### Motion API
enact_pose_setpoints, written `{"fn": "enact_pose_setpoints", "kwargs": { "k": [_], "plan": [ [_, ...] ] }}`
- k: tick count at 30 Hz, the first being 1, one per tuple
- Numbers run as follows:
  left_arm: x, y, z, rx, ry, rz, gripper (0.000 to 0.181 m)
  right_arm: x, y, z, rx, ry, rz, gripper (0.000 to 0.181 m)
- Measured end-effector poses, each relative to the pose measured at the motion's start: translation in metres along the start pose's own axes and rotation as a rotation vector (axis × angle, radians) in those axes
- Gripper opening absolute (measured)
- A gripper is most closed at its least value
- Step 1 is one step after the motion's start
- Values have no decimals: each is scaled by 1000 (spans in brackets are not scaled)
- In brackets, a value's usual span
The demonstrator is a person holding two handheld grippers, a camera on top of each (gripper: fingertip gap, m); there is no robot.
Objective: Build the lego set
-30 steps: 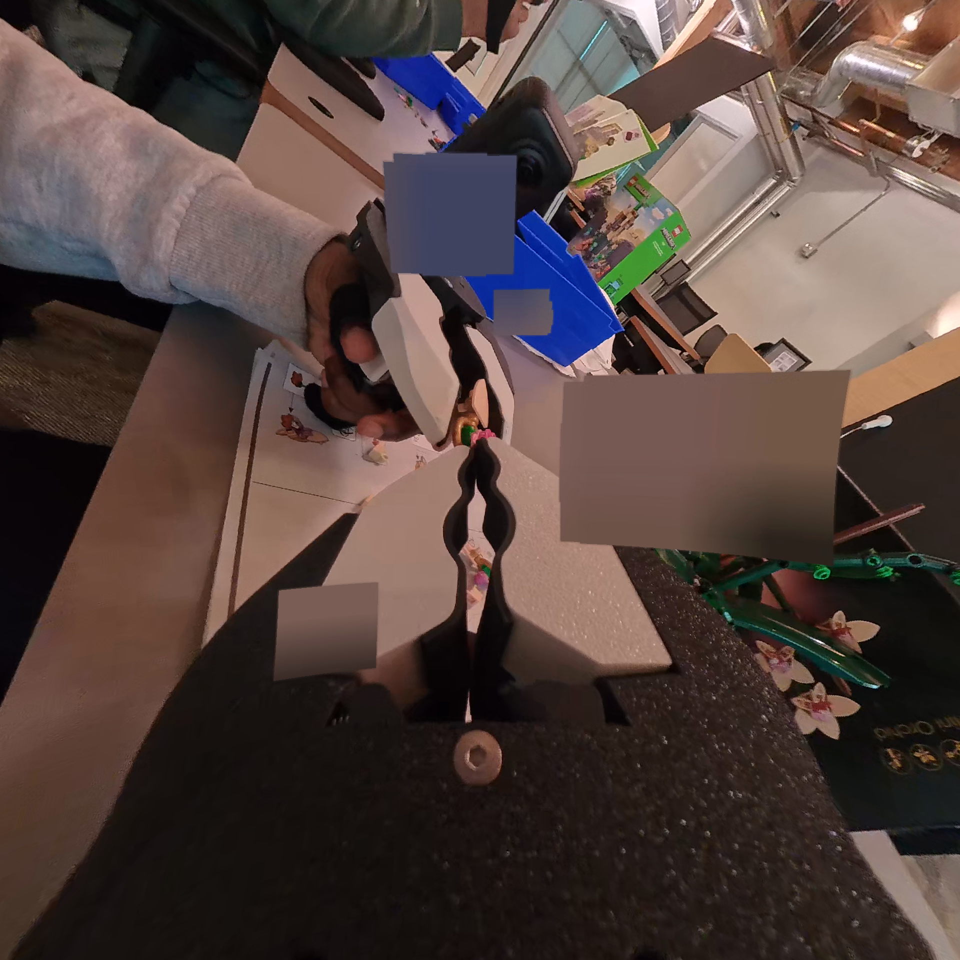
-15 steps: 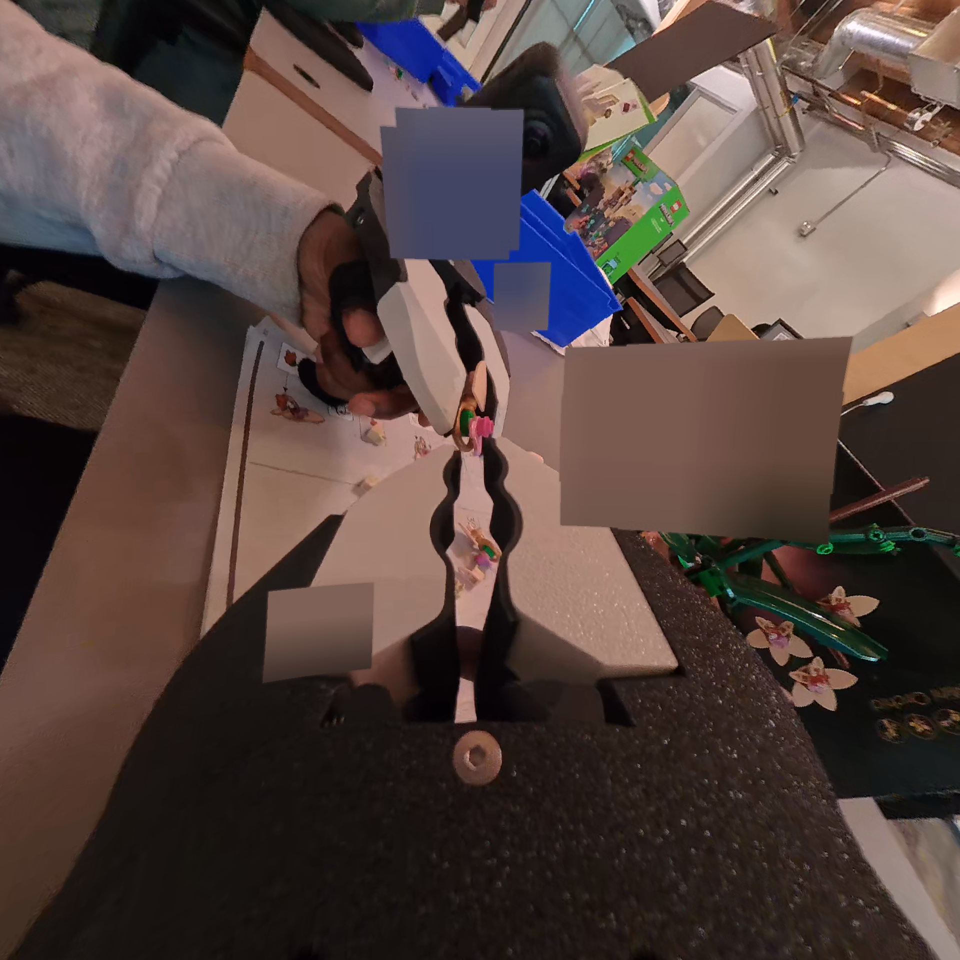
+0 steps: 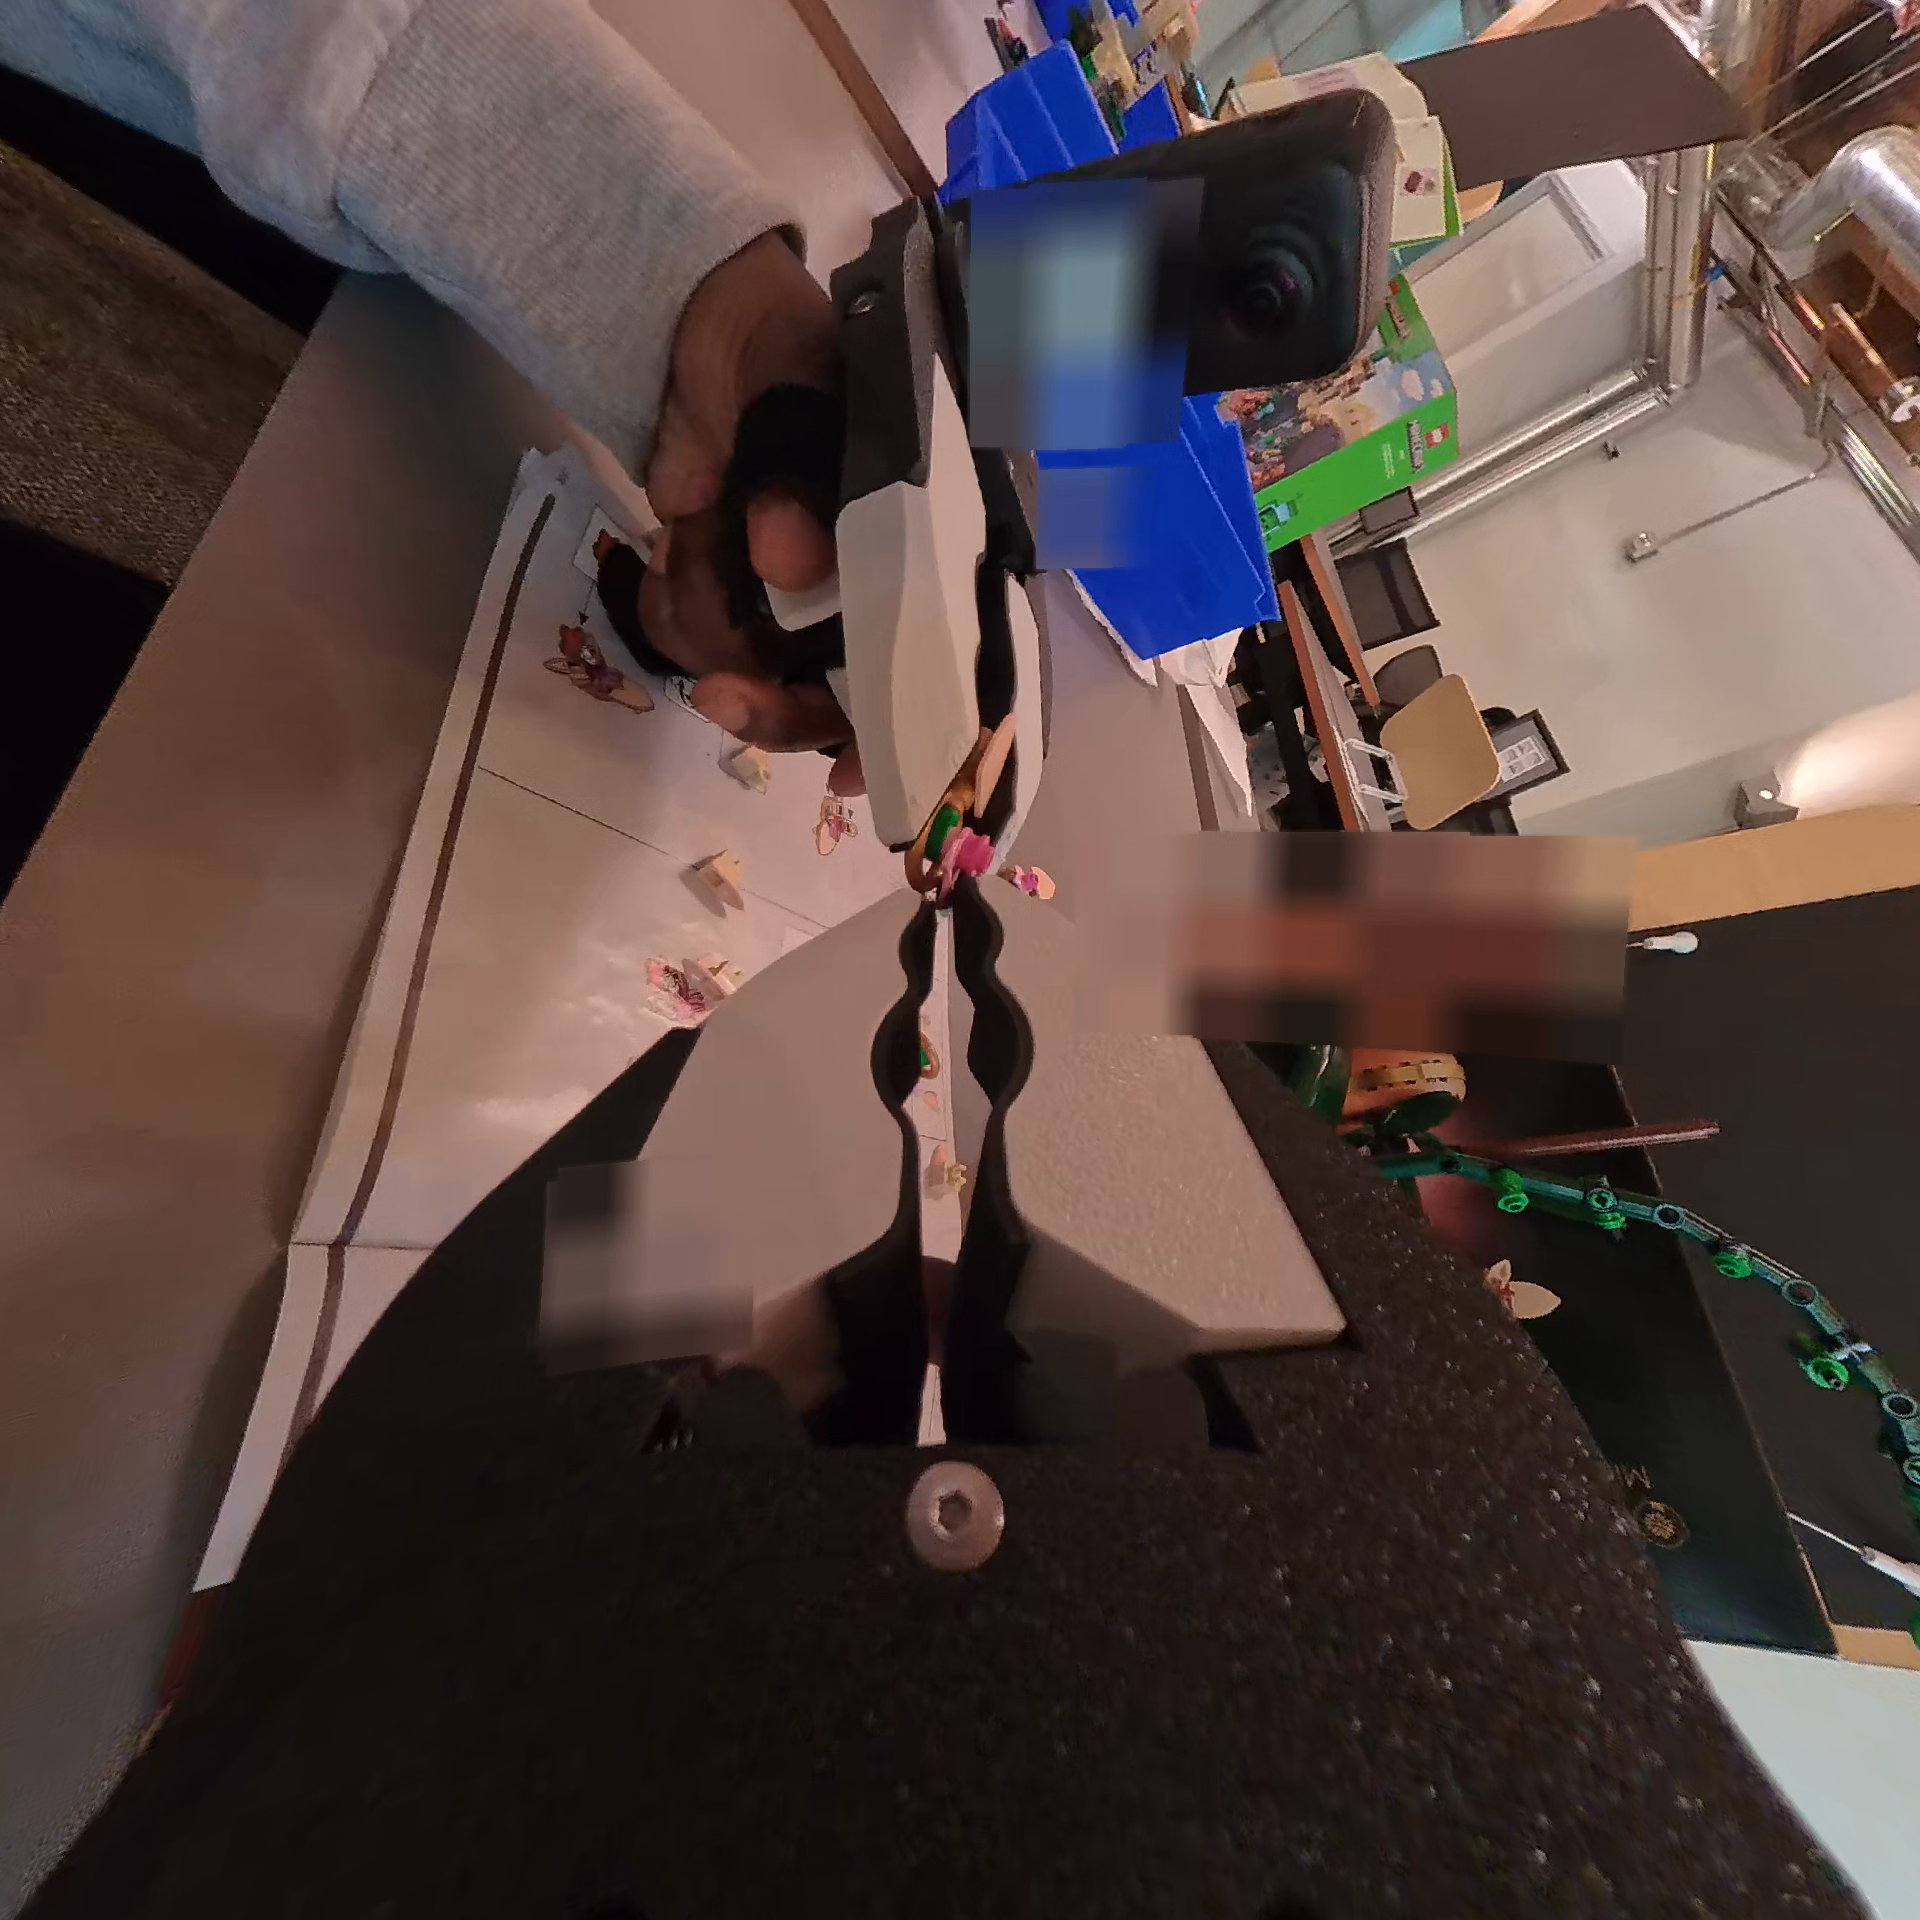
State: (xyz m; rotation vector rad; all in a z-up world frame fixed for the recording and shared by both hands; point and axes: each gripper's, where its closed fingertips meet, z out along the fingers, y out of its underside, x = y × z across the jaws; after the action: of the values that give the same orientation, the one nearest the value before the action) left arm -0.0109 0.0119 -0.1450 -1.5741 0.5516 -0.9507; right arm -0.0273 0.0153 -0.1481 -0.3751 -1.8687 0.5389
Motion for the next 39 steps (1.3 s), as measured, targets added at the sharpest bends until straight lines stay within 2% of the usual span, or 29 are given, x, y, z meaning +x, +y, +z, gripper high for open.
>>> {"fn": "enact_pose_setpoints", "kwargs": {
  "k": [10, 19, 24, 27, 30, 33, 36, 39],
  "plan": [
    [-1, 0, 0, 6, -4, -8, 19, 1, 1, -1, -3, 1, 30, 2],
    [-3, 7, 2, -63, -45, 73, 18, -2, 3, -1, 61, -118, 455, 0],
    [-5, 7, 3, -63, -56, 63, 18, -3, 5, -1, 62, -120, 542, 0],
    [-8, 4, 1, -40, -73, 41, 20, -1, 8, 1, 31, -71, 475, 0],
    [-13, 2, -2, -28, -100, 21, 30, 0, 10, 2, 17, -27, 452, 0],
    [-20, 6, -14, -98, -166, 66, 42, 1, 18, 1, -47, 33, 339, 0],
    [-23, 9, -29, -172, -233, 151, 40, -10, 28, 4, -155, 47, 133, 0],
    [-22, 27, -42, -287, -274, 203, 34, -35, 39, 11, -235, -24, -34, 0]
  ]
}}
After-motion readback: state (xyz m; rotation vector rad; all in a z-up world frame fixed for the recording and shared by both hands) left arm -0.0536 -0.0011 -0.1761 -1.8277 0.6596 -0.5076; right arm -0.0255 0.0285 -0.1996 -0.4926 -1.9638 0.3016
